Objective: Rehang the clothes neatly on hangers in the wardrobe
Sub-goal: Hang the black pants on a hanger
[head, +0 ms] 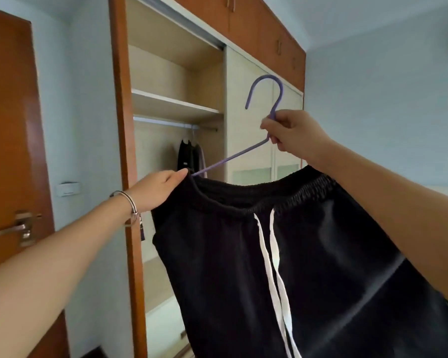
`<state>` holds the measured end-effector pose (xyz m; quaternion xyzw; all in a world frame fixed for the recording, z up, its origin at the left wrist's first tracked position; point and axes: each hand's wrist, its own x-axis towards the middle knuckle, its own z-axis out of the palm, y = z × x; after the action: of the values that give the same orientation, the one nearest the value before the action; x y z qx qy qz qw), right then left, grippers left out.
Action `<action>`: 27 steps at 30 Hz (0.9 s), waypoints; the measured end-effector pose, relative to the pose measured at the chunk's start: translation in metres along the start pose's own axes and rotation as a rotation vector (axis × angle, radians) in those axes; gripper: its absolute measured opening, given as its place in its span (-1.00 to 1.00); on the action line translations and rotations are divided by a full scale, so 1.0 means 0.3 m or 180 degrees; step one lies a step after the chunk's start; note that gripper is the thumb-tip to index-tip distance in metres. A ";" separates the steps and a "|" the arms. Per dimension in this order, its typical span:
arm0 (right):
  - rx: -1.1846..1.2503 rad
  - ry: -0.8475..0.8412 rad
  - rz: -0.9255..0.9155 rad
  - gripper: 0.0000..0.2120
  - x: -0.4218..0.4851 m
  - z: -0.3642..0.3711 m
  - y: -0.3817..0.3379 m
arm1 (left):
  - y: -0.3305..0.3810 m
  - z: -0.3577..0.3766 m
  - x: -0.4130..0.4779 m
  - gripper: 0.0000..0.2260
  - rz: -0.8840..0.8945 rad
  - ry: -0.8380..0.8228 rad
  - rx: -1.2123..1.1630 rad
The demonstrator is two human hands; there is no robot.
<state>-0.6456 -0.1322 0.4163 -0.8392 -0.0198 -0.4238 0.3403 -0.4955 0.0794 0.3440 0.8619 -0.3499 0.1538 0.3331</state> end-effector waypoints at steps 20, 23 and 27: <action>0.0923 -0.0273 0.0203 -0.74 0.362 0.796 0.205 | -0.525 -0.094 0.344 -0.61 0.0561 0.0236 0.0666; 0.1043 -0.0436 0.0295 -0.75 0.451 0.851 0.303 | -0.544 -0.031 0.495 -0.67 0.0866 0.0076 0.0929; 0.0736 -0.0766 0.0268 -0.78 0.557 0.860 0.427 | -0.609 0.073 0.666 -0.65 0.1134 0.0202 0.0999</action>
<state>-0.3174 -0.1214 0.3607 -0.8392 -0.0739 -0.3005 0.4472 -0.2246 0.0618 0.3424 0.8225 -0.4577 0.2897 0.1734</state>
